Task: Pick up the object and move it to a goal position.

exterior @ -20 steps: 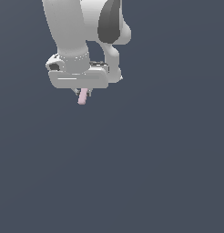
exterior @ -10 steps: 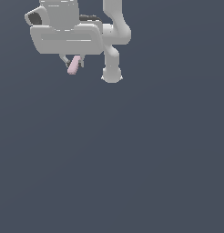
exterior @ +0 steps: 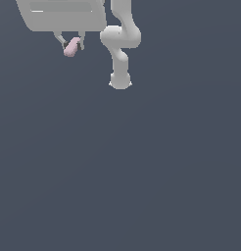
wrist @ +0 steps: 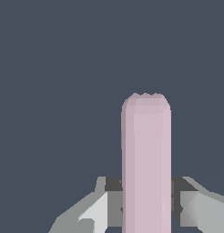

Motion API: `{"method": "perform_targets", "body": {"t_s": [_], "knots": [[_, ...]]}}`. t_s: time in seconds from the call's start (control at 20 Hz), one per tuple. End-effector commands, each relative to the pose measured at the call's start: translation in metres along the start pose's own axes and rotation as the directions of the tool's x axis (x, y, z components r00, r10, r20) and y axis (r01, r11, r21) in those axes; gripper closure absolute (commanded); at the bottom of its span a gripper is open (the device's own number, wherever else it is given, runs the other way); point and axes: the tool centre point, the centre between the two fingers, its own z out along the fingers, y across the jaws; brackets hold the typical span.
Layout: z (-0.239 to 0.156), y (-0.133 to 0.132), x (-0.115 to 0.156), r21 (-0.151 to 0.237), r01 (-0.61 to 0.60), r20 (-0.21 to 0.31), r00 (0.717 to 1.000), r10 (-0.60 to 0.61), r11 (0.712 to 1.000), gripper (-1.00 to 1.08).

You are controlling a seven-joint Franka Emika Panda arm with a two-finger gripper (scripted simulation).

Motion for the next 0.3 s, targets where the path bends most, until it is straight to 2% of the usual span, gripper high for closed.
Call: {"method": "perform_targets", "body": {"t_s": [0.0, 0.25], "knots": [[-0.0076, 0.0011, -0.0016, 0.0, 0.0, 0.001, 1.0, 0.0, 1.0, 1.08], [-0.0118, 0.0021, -0.0016, 0.0, 0.0, 0.001, 1.0, 0.0, 1.0, 1.08]]}}
